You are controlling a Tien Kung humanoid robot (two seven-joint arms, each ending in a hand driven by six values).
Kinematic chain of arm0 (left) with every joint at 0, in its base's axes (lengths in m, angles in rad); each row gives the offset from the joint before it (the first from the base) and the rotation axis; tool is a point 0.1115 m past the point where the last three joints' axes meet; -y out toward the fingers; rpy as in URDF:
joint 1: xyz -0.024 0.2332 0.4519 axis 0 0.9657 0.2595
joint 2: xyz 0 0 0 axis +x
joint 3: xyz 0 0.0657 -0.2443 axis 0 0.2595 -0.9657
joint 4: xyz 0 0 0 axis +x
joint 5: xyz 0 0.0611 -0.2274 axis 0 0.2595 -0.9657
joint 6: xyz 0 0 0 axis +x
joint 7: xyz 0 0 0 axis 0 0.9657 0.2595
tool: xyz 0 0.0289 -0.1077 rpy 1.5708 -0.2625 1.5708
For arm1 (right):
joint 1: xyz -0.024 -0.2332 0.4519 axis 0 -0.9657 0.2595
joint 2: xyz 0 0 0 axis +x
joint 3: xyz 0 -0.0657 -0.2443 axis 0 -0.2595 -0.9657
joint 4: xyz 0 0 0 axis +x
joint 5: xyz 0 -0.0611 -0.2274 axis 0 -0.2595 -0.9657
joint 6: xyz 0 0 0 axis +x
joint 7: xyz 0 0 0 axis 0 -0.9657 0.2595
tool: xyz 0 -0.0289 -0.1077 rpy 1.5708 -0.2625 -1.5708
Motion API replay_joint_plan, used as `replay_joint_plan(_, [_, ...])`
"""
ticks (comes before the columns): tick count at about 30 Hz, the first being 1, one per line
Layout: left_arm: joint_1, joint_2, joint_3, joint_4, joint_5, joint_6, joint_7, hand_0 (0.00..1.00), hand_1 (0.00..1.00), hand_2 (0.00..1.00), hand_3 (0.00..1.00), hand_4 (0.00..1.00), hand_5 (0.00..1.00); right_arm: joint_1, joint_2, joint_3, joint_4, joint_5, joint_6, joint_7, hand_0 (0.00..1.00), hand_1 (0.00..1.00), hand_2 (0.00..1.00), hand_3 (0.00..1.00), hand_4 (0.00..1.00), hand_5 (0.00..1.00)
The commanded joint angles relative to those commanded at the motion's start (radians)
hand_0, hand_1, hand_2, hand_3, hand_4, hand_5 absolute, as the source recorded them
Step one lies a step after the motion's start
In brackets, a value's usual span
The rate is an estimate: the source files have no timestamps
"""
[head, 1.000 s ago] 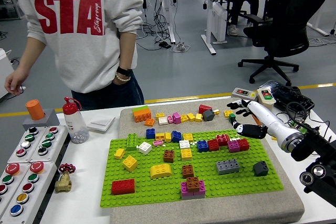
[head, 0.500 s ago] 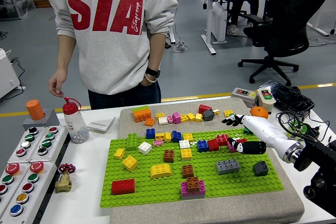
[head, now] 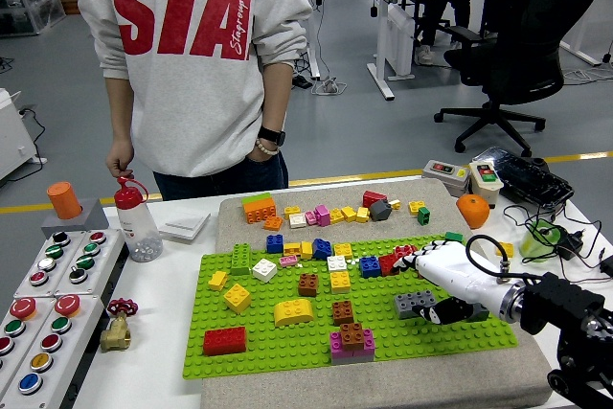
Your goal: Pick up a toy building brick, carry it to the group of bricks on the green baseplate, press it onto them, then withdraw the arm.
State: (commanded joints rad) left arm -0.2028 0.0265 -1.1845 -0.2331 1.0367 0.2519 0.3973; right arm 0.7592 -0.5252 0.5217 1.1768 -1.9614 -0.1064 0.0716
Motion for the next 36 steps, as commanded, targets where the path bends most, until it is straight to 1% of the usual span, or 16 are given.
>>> replay_joint_plan(7, [0.001,0.0,0.0,-0.001,0.002,-0.001,0.002,0.631,0.596,0.613,0.407,0.301,0.934,0.017,0.03,-0.027,-0.03,-0.01,0.022,-0.037,0.815,0.767,0.742,0.805,0.698,0.216])
replay_joint_plan(11, [0.001,0.0,0.001,-0.001,0.001,-0.001,0.0,0.631,0.596,0.613,0.407,0.301,0.934,0.03,0.051,-0.035,-0.062,-0.008,0.034,-0.055,0.815,0.767,0.742,0.805,0.698,0.216])
replay_joint_plan(12, [0.001,0.0,0.001,0.0,0.0,-0.001,0.0,0.631,0.595,0.613,0.407,0.301,0.934,0.032,0.055,-0.037,-0.068,-0.008,0.036,-0.057,0.807,0.756,0.723,0.797,0.727,0.245])
replay_joint_plan(17, [0.0,0.001,0.003,0.0,-0.001,0.0,-0.001,0.631,0.595,0.613,0.407,0.301,0.934,0.047,0.073,-0.043,-0.11,-0.003,0.046,-0.065,0.807,0.756,0.723,0.797,0.727,0.245])
replay_joint_plan(18, [0.0,0.001,0.003,0.0,-0.001,0.0,-0.001,0.631,0.595,0.613,0.406,0.301,0.934,0.05,0.076,-0.043,-0.116,-0.002,0.049,-0.065,0.799,0.724,0.691,0.776,0.735,0.256])
replay_joint_plan(23, [0.0,0.001,0.003,-0.001,-0.002,0.0,0.0,0.631,0.595,0.613,0.406,0.301,0.934,0.057,0.082,-0.047,-0.139,0.004,0.061,-0.066,0.799,0.724,0.691,0.776,0.735,0.256])
replay_joint_plan(24, [0.0,0.001,0.004,-0.001,-0.001,-0.001,0.001,0.63,0.595,0.612,0.407,0.302,0.935,0.057,0.083,-0.048,-0.143,0.005,0.063,-0.066,0.785,0.705,0.67,0.748,0.737,0.261])
replay_joint_plan(29, [0.0,0.001,0.004,-0.001,-0.002,-0.001,0.002,0.63,0.595,0.612,0.407,0.302,0.935,0.057,0.085,-0.05,-0.157,0.013,0.064,-0.064,0.785,0.705,0.67,0.748,0.737,0.261])
replay_joint_plan(30, [0.0,0.001,0.004,-0.001,-0.002,-0.001,0.001,0.63,0.595,0.612,0.406,0.303,0.939,0.056,0.085,-0.05,-0.16,0.015,0.061,-0.063,0.745,0.649,0.595,0.685,0.722,0.271])
replay_joint_plan(35, [-0.002,0.001,0.004,-0.001,-0.002,-0.001,0.001,0.63,0.595,0.612,0.406,0.303,0.939,0.055,0.084,-0.058,-0.167,0.028,0.038,-0.06,0.745,0.649,0.595,0.685,0.722,0.271])
replay_joint_plan(36, [-0.002,0.001,0.004,-0.001,-0.002,-0.001,0.001,0.632,0.594,0.612,0.406,0.303,0.939,0.055,0.084,-0.059,-0.168,0.029,0.035,-0.06,0.719,0.589,0.541,0.612,0.691,0.27])
